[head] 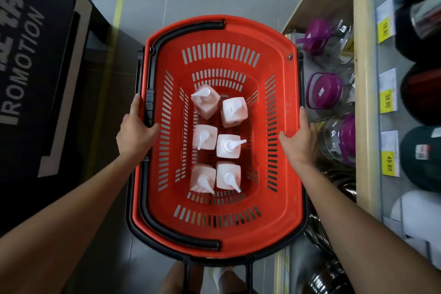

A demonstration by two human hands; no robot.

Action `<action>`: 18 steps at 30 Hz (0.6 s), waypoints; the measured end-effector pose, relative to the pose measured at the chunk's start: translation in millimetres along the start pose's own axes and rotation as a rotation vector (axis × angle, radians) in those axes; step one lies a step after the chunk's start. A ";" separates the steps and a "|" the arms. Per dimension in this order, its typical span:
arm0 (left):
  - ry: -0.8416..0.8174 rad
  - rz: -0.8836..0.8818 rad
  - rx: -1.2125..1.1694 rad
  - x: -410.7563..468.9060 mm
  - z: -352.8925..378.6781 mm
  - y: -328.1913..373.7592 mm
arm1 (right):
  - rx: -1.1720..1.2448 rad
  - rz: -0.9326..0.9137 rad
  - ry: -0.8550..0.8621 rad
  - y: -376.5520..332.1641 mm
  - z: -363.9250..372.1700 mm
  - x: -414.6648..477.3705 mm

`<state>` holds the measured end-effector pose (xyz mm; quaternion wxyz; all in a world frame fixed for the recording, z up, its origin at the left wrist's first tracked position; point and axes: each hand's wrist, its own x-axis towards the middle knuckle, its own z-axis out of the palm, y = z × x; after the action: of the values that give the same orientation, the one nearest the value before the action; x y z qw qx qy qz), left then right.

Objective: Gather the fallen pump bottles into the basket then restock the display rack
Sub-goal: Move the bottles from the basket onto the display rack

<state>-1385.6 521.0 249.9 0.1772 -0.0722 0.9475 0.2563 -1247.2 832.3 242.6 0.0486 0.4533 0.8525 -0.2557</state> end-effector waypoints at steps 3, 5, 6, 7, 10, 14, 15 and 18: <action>-0.012 0.008 -0.009 -11.6 -3.7 -0.4 | -0.010 -0.011 0.011 6.5 -8.4 -9.6; -0.005 0.011 0.000 -20.3 -9.4 -2.4 | -0.003 -0.009 0.007 8.5 -13.7 -19.3; -0.004 0.012 0.003 -25.9 -12.3 -3.7 | 0.001 -0.009 0.005 10.4 -17.1 -24.9; -0.004 0.011 0.007 -33.0 -15.3 -4.5 | 0.004 -0.013 0.003 13.4 -20.9 -30.6; -0.006 0.015 0.015 -55.8 -27.6 -5.1 | 0.010 -0.017 -0.003 20.4 -37.1 -49.5; 0.027 0.008 0.030 -91.4 -50.6 -4.4 | 0.000 -0.062 0.004 19.4 -67.5 -76.2; 0.042 0.001 0.039 -99.3 -56.6 -3.6 | -0.003 -0.074 0.008 18.2 -74.6 -81.5; 0.061 -0.024 0.045 -131.8 -76.5 -6.8 | -0.023 -0.102 0.015 17.5 -95.2 -105.3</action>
<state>-1284.8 482.2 357.6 0.1527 -0.0874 0.9570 0.2307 -1157.5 807.3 351.1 0.0346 0.4104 0.8778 -0.2445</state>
